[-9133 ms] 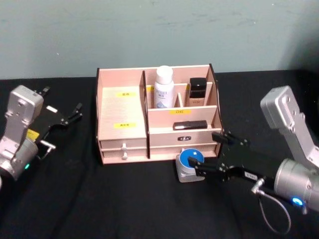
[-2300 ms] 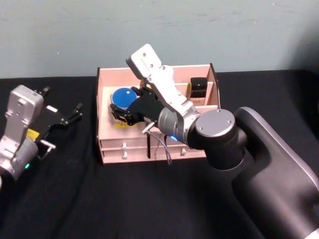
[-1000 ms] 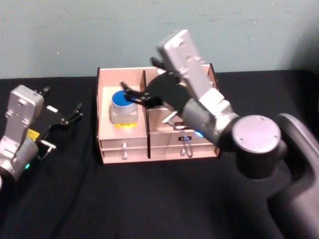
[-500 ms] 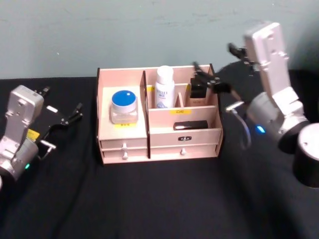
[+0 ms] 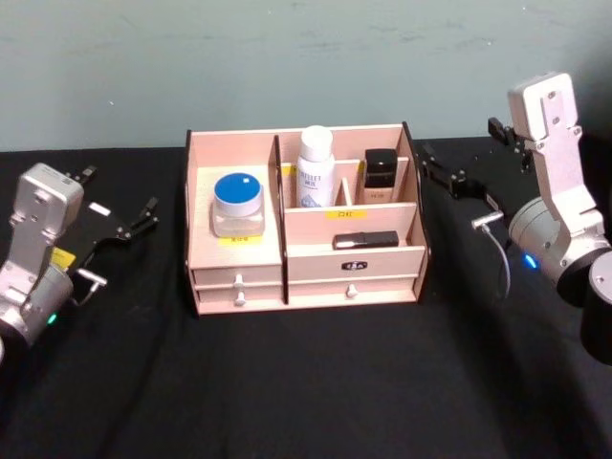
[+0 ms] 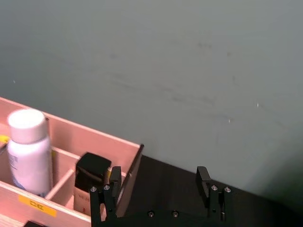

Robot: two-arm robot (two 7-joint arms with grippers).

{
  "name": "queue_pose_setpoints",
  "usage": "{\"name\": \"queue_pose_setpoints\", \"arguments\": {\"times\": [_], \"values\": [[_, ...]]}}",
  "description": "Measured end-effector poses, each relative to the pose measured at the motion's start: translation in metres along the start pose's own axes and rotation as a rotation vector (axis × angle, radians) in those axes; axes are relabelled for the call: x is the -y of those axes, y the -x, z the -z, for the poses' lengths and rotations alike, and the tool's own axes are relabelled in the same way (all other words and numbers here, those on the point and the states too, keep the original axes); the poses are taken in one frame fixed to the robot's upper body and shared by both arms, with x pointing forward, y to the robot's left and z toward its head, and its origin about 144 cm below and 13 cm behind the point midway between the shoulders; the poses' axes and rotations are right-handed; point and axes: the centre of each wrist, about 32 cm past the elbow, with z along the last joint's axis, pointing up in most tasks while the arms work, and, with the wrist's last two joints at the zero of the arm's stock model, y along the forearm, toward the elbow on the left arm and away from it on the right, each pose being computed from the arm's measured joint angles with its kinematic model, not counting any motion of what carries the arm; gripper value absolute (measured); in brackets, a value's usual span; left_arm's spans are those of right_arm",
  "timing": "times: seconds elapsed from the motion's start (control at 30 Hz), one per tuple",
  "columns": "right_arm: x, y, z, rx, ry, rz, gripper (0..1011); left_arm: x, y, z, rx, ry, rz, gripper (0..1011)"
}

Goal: Pick up the facial cleanser and watermelon frost from the table and place them into the tiered storage box.

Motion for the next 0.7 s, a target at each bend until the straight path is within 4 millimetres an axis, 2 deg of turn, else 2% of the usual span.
{"name": "queue_pose_setpoints", "arguments": {"times": [0.37, 0.7], "values": [[-0.015, -0.003, 0.021, -0.011, 0.072, 0.010, 1003, 0.000, 0.000, 0.000, 0.000, 0.000, 0.000, 1001], [-0.016, -0.003, 0.022, -0.010, 0.078, 0.011, 1003, 0.000, 0.000, 0.000, 0.000, 0.000, 0.000, 1001]]}}
